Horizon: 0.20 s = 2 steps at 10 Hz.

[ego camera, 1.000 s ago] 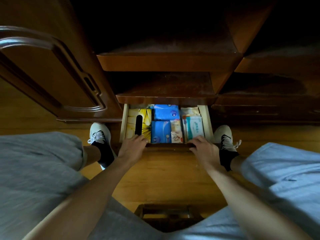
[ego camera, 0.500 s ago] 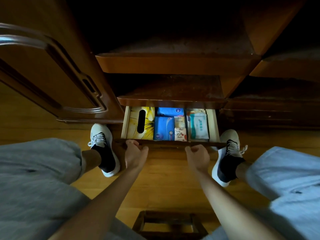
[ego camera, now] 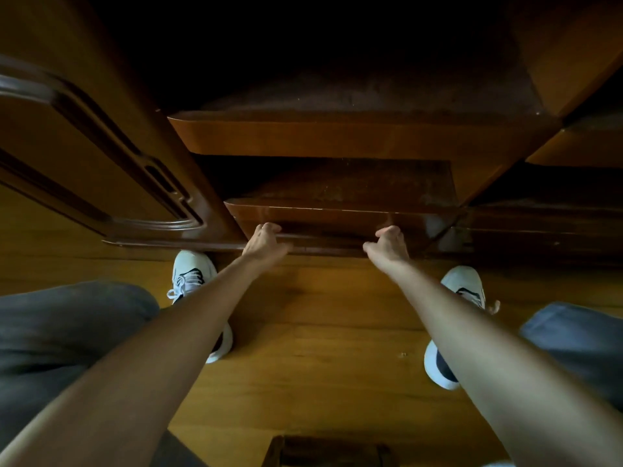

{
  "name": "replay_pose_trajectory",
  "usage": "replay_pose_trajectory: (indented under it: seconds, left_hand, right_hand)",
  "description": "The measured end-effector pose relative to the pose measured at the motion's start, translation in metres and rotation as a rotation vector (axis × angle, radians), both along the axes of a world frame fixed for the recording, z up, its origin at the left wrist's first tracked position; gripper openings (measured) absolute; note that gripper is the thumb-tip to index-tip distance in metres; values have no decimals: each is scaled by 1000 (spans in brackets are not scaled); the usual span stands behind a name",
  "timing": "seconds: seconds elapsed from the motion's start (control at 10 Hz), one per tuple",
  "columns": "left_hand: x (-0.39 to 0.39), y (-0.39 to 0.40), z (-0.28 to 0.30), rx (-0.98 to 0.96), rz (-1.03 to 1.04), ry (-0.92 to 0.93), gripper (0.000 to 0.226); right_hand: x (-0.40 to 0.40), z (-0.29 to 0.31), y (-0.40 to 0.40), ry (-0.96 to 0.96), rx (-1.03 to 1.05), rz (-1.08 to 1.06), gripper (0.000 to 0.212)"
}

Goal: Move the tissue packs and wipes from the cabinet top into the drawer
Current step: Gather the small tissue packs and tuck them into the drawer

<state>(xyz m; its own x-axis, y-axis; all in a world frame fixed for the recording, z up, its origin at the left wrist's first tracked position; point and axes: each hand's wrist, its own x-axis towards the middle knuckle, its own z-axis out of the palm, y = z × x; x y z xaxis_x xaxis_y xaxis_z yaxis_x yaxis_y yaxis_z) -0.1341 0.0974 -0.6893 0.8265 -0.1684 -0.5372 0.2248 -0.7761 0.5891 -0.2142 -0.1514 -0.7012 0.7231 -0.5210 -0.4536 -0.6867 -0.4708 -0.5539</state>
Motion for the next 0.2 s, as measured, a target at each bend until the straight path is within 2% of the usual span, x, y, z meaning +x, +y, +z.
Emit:
replay_pose_trajectory:
  seconds: [0.1, 0.2]
  left_hand:
    - [-8, 3, 0, -2, -69, 6, 75]
    - [-11, 4, 24, -7, -117, -19, 72]
  right_hand:
    - [-18, -1, 0, -22, -12, 80, 55]
    - [-29, 18, -7, -27, -2, 134, 59]
